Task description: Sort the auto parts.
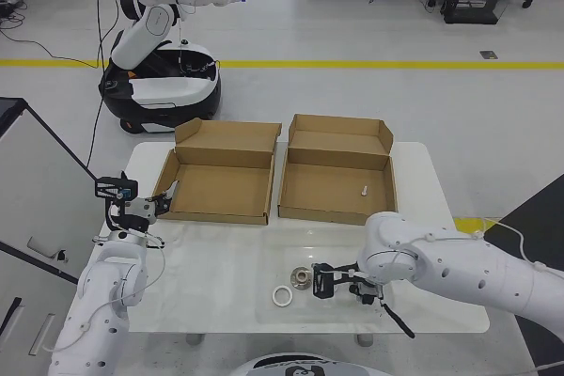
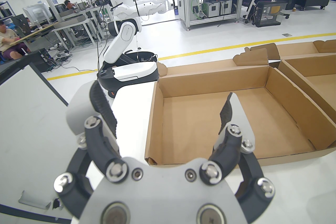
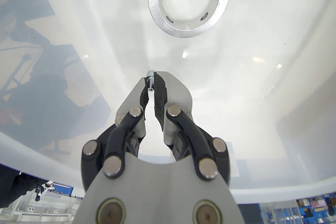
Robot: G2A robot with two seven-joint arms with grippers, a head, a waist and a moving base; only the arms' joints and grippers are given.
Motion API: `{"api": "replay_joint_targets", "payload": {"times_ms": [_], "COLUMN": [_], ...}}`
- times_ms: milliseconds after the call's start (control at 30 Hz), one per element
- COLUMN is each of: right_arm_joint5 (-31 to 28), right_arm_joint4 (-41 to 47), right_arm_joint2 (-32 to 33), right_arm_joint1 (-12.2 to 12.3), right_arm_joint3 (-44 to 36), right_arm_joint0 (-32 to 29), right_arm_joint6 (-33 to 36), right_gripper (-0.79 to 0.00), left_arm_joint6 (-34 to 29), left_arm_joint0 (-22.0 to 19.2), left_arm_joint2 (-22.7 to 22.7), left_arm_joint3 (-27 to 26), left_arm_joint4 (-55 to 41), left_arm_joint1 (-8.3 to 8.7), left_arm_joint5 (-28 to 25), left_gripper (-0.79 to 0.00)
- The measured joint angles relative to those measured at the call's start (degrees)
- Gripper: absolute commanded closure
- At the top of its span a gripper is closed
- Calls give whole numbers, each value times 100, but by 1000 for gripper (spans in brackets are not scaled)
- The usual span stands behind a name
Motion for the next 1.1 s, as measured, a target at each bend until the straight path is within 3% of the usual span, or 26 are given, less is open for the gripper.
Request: {"api": "replay_joint_targets", "payload": {"times_ms": [367,800,1100], "right_arm_joint5": [223,219,-354], "right_arm_joint4": [616,2134,3499], "right_arm_joint2": [0,173,589], "right_arm_joint1": [160,710,1090], "right_arm_joint3": [-282,-561,290], "right_arm_joint0": [728,2130,2356], "right_arm_joint6": [222,217,-356], "right_gripper": [0,0,0], "left_arm_joint6": [0,0,0], "left_arm_joint0": [0,0,0], "left_arm_joint2": [0,0,0], "left_arm_joint3": [0,0,0], "left_arm_joint4": [0,0,0], "left_arm_joint1": [0,0,0], "left_arm_joint5": [0,0,0], "left_gripper": [-785,-785,-785]}}
